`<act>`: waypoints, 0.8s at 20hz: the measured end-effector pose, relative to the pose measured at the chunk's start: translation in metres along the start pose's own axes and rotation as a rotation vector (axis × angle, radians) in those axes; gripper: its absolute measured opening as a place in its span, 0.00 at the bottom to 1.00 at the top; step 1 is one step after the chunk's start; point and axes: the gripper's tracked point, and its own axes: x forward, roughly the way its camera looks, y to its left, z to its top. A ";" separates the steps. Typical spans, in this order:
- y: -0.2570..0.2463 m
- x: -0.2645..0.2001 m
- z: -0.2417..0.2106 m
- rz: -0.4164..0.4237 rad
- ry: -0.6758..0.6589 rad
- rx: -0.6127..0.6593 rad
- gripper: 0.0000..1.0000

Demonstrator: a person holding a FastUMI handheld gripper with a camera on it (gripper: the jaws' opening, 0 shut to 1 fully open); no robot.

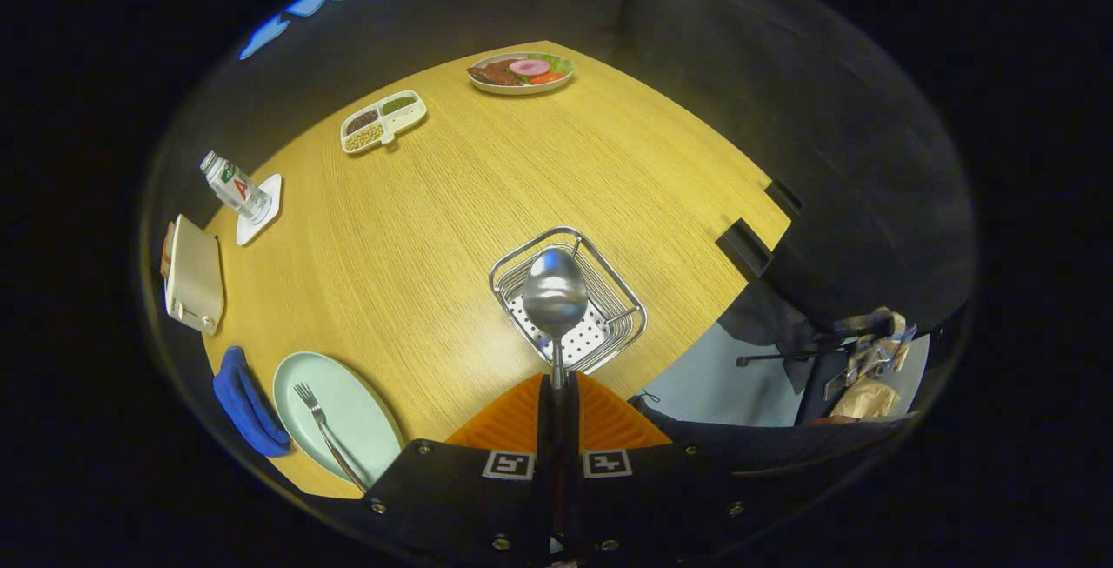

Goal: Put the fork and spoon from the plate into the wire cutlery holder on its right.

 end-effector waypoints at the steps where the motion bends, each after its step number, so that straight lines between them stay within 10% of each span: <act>1: 0.000 0.000 0.001 -0.001 -0.005 -0.007 0.06; 6: -0.007 -0.005 0.022 -0.039 -0.067 -0.042 0.17; 9: -0.007 -0.006 0.024 -0.046 -0.065 -0.052 0.64; 16: 0.000 -0.014 0.029 -0.040 -0.088 -0.071 0.63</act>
